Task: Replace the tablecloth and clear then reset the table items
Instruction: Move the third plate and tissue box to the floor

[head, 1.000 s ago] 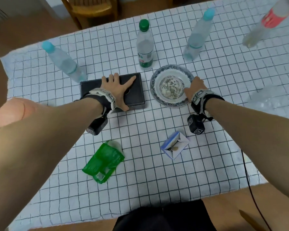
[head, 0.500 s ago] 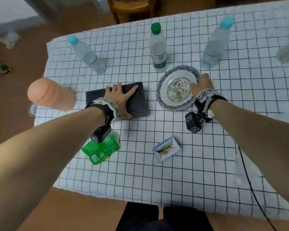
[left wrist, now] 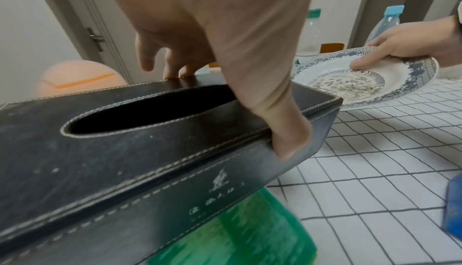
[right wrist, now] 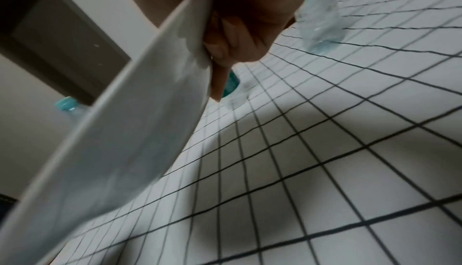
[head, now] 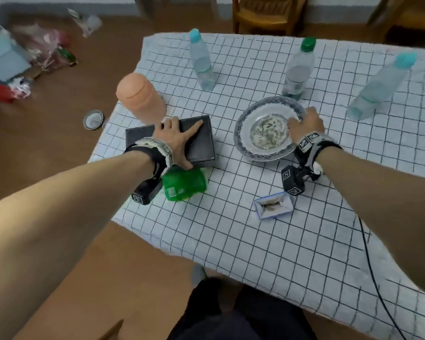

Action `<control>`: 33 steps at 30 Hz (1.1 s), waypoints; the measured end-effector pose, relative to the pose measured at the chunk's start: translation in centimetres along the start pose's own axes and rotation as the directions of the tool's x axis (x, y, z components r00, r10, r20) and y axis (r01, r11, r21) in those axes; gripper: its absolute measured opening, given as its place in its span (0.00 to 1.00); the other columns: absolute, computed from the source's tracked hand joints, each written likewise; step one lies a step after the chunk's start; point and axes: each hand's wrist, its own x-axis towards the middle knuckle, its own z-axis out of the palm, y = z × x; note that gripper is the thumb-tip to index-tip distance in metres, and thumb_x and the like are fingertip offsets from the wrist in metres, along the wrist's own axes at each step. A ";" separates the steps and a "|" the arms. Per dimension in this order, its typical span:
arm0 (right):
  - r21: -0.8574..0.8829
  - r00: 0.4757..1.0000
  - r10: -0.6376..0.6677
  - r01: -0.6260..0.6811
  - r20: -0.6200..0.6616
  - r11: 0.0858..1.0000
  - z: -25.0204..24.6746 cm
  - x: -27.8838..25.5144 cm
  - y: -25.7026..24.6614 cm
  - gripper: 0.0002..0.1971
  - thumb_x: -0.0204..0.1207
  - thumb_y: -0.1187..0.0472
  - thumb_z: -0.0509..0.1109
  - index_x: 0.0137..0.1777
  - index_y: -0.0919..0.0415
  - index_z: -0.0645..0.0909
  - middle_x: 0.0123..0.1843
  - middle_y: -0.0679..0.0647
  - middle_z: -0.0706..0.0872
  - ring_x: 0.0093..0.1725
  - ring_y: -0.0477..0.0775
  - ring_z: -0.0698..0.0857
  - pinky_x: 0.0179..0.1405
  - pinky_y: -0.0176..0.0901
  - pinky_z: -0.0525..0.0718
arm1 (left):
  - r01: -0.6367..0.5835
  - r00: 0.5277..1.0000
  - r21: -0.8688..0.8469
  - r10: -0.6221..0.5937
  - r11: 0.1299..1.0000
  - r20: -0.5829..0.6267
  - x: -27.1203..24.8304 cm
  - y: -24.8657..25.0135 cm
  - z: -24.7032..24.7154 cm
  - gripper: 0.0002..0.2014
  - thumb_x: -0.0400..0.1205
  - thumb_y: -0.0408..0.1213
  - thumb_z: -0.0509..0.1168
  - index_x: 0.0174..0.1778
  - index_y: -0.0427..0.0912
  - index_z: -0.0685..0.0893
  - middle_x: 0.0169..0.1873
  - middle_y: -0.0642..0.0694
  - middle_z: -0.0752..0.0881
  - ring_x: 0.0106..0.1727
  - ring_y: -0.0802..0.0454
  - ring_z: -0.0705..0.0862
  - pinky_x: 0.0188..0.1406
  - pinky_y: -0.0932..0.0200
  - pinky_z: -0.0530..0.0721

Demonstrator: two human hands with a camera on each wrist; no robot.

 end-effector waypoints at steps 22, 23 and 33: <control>-0.103 0.933 -0.349 0.357 0.091 0.928 24.6 -20.9 -25.6 0.11 0.79 0.51 0.67 0.47 0.57 0.71 0.38 0.51 0.73 0.42 0.56 0.75 0.30 0.42 0.67 | 0.291 0.954 -0.203 -0.300 0.935 -0.011 -24.3 -29.2 21.4 0.69 0.54 0.76 0.71 0.84 0.59 0.37 0.64 0.29 0.70 0.61 0.33 0.73 0.61 0.42 0.75; -0.091 0.922 -0.372 0.381 0.104 0.920 26.1 -21.3 -26.6 0.09 0.78 0.52 0.68 0.45 0.56 0.71 0.38 0.50 0.74 0.42 0.55 0.75 0.29 0.41 0.67 | 0.319 0.946 -0.209 -0.324 0.924 0.009 -25.1 -30.4 22.3 0.69 0.54 0.76 0.71 0.84 0.59 0.36 0.65 0.28 0.69 0.62 0.32 0.73 0.62 0.42 0.74; -0.124 0.861 -0.403 0.457 0.309 0.881 43.7 -22.9 -39.2 0.11 0.76 0.51 0.67 0.45 0.58 0.72 0.41 0.54 0.76 0.42 0.57 0.77 0.26 0.43 0.65 | 0.554 0.830 -0.188 -0.519 0.811 0.204 -29.5 -42.1 31.9 0.69 0.54 0.75 0.72 0.83 0.62 0.34 0.66 0.31 0.69 0.65 0.33 0.72 0.66 0.40 0.70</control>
